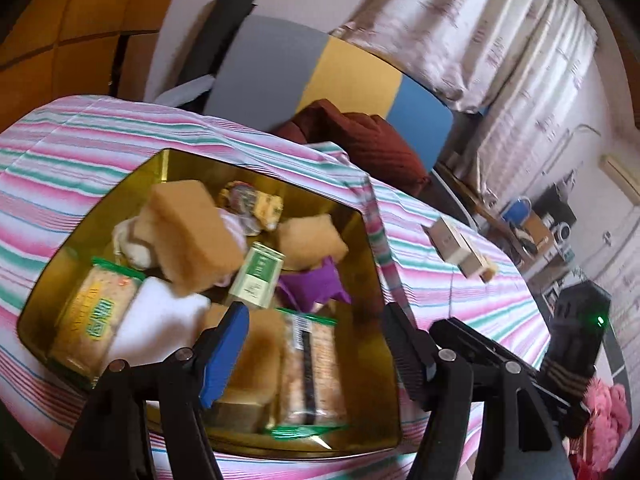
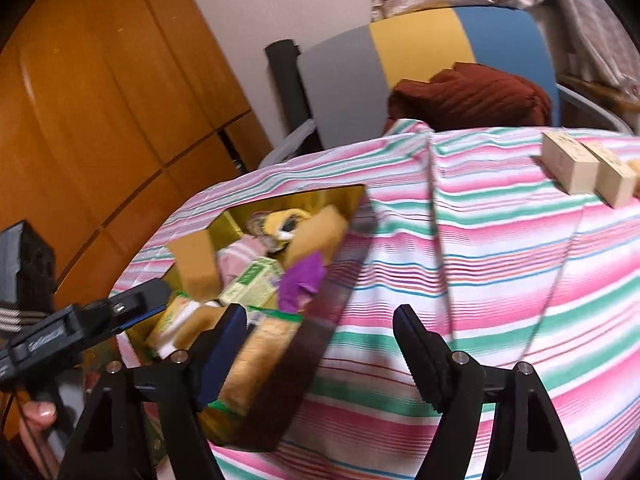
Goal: Organize objects
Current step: 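Move both tools back toward the white medicine boxes, then grasp a white medicine box with the right tool while the left tool grasps another box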
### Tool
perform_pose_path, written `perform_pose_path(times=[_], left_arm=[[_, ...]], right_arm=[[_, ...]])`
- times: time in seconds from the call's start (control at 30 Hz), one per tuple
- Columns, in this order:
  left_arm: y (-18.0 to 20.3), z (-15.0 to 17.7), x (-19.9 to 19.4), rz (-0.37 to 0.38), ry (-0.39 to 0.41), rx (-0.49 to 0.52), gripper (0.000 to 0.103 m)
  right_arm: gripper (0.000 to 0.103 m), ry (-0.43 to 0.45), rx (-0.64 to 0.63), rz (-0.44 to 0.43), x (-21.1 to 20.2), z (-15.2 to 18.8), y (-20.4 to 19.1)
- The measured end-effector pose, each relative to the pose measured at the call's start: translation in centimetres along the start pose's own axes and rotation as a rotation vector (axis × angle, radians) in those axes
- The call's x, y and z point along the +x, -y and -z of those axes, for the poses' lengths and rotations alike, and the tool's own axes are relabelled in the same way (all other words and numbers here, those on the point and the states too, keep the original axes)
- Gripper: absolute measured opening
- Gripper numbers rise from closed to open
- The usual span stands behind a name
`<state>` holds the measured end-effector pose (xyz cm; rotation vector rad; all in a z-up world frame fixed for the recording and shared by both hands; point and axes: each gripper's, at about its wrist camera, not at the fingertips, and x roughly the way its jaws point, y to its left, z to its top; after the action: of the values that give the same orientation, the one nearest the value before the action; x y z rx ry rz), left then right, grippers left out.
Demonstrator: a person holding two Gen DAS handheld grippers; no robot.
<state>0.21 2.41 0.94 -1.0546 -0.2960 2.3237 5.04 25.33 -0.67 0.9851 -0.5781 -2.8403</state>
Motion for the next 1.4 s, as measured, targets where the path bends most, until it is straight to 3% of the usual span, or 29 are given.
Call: perform_pose_path(times=[0.47, 0.8, 0.97, 1.2, 1.4], left_arm=[[7.4, 1.8, 3.9, 0.111, -0.125, 0.132, 0.07], [12.2, 1.6, 7.5, 0.182, -0.197, 0.159, 0.07], [13.3, 1.7, 9.4, 0.185, -0.245, 0.163, 0.07], [14.2, 1.7, 11.3, 0.149, -0.277, 0.185, 0.07], [15.3, 0.9, 12.9, 0.119, -0.286, 0.201, 0.07]], right_arm=[[0.077, 0.044, 0.037, 0.226, -2.5, -0.7, 10.1], [0.077, 0.113, 0.088, 0.466, -5.0, -4.9, 21.5], [0.077, 0.11, 0.05, 0.531, -4.7, -7.1, 25.3], [0.076, 0.105, -0.067, 0.578, -2.3, -9.9, 27.6], [0.075, 0.108, -0.074, 0.619, 0.0, -12.3, 29.6]])
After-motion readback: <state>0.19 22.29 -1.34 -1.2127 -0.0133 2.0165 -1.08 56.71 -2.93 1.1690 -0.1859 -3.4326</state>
